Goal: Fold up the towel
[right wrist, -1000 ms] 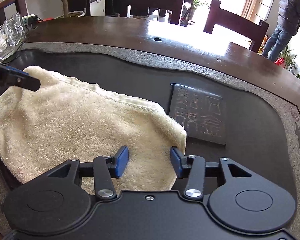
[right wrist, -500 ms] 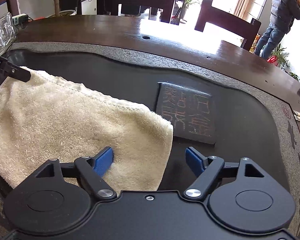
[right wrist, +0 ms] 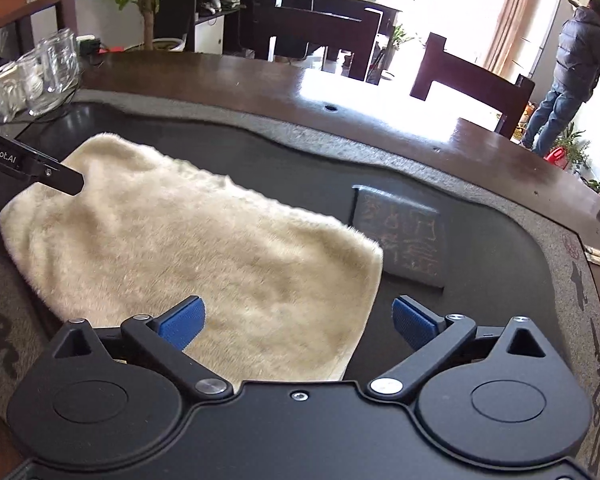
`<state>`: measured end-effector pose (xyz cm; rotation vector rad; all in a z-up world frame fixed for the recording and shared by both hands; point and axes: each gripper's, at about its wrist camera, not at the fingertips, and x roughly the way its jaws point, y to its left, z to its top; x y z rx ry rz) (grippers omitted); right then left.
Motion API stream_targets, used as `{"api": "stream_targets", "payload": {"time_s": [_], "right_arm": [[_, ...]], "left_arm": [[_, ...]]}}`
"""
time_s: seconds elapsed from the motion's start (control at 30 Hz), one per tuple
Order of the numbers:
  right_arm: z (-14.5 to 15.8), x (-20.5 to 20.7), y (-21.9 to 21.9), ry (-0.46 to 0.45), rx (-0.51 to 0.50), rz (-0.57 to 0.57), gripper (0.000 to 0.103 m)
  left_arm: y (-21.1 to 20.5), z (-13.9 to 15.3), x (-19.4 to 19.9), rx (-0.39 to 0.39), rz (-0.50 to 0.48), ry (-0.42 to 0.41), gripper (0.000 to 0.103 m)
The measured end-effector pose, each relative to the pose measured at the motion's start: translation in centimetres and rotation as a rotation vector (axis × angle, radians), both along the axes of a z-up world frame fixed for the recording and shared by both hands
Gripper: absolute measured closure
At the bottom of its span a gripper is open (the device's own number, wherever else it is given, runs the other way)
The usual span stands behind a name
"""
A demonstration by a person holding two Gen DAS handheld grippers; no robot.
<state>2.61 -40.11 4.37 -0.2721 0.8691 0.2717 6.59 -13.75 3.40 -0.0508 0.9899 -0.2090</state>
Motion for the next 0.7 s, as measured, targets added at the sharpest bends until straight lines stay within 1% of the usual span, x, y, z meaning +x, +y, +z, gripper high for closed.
{"api": "stream_targets", "payload": {"time_s": [0.13,0.2,0.27,0.43,0.6,0.7], "right_arm": [[-1.0,-0.8,0.0,0.028,-0.033,0.007,0.002],[-1.4,-1.4,-0.1,0.03,-0.056,0.012,0.002],[-1.4,-1.7,-0.3,0.035,-0.055,0.01,0.002],[-0.4,-2.9,-0.7,0.011,-0.038,-0.003,0.001],[-1.1,-3.7,-0.6,0.016,-0.048,-0.017,0.001],[-0.7,-3.9,-0.9,-0.006,-0.05,-0.025,0.001]], "left_arm": [[0.2,-1.1,-0.9,0.044,-0.004,0.028,0.046],[0.5,-1.5,-1.4,0.047,-0.001,0.028,0.046],[0.8,-1.3,-1.7,0.046,0.001,0.023,0.046],[1.4,-0.3,-2.5,0.017,0.034,0.005,0.046],[1.5,-0.9,-3.3,0.044,0.038,0.03,0.046],[1.7,-0.9,-3.9,0.042,0.043,0.028,0.046]]}}
